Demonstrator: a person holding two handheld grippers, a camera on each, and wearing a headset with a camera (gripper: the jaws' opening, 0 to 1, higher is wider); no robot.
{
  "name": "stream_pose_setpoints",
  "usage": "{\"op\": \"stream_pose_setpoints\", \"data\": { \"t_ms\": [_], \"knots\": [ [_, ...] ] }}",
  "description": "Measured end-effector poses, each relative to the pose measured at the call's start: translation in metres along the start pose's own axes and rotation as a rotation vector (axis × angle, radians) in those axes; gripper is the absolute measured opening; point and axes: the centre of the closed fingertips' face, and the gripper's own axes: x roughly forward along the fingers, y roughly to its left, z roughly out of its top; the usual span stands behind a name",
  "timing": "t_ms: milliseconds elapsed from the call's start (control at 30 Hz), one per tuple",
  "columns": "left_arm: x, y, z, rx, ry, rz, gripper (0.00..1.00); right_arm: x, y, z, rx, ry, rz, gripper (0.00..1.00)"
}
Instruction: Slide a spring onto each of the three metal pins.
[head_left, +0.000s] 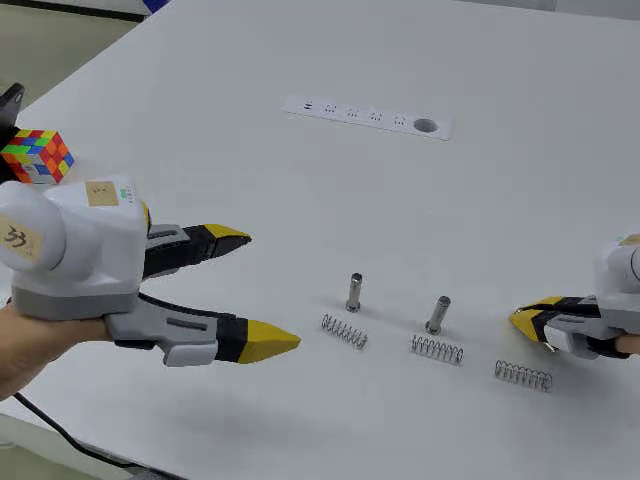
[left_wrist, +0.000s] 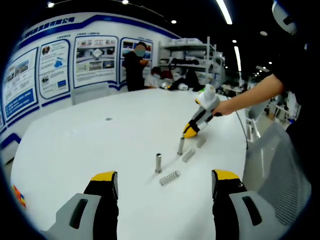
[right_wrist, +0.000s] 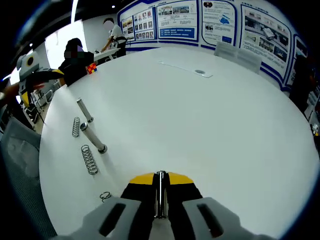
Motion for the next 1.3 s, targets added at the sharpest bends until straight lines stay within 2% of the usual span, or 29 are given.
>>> {"op": "stream_pose_setpoints", "data": {
  "t_ms": [100,200,333,433,1000,1133,1300],
  "knots": [
    [-0.002,0.001,0.003,0.017,-0.007,0.016,0.74,0.0,0.002,0.0,-0.006,0.009,-0.002,0.09],
    [-0.005,0.002,0.007,0.006,-0.03,0.024,0.74,0.0,0.004,-0.001,-0.021,0.02,0.001,0.09],
    [-0.007,0.004,0.009,0.011,-0.036,0.039,0.71,-0.001,0.005,0.001,-0.027,0.013,0.004,0.09],
    [-0.009,0.004,0.009,0.021,-0.039,0.049,0.67,-0.004,0.007,0.007,-0.026,-0.008,0.006,0.08],
    [-0.013,-0.002,0.017,0.015,-0.065,0.059,0.67,-0.021,0.014,0.018,-0.075,-0.077,0.011,0.08],
    [-0.014,-0.005,0.015,0.042,-0.037,0.047,0.67,-0.025,0.018,0.019,-0.071,-0.103,0.023,0.08],
    [-0.017,-0.004,0.017,0.037,-0.043,0.056,0.67,-0.029,0.018,0.019,-0.097,-0.13,0.027,0.08]
  ]
}}
